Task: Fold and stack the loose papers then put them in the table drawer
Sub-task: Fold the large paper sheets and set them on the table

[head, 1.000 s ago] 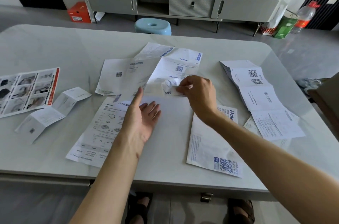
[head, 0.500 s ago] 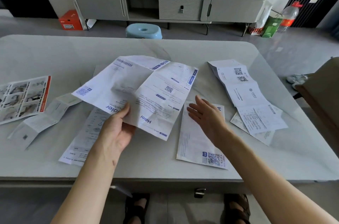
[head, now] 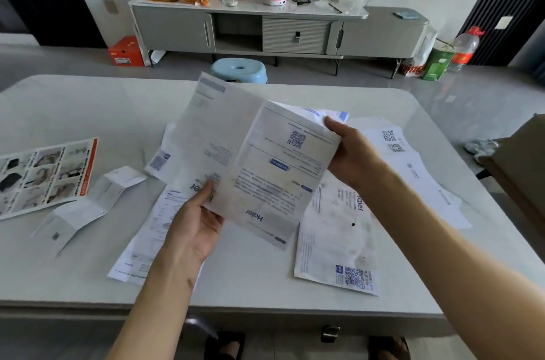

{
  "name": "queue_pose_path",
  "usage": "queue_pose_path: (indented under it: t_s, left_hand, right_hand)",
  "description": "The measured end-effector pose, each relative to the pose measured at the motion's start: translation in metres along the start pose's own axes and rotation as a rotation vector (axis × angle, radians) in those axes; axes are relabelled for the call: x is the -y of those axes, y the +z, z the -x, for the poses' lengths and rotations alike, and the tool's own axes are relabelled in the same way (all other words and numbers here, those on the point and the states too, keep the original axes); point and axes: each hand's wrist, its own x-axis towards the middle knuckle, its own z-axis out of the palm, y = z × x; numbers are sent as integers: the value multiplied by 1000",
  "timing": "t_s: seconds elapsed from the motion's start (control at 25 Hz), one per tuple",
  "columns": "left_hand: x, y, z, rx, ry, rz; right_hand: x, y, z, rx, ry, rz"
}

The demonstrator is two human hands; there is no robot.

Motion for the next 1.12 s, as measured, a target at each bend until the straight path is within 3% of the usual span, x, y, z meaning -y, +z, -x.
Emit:
queue_pose_path:
  t_s: [0.16,0.36,0.68,0.84,1.12]
  left_hand:
    - [6,5,-2,-25,59,19]
    - [12,20,1,76,181,-55]
    - [17,29,-8,150,172,-204]
    - [25,38,-6,129,220,-253]
    - [28,40,1,74,104,-325]
  right_hand:
    - [-4,-15,49,118,34,64]
    - [-33,-58,62,83,81,396]
    - [-13,-60,80,278,64,456]
    - [-12,-59,82,168,-109,639]
    - [-13,-73,73,13,-156,400]
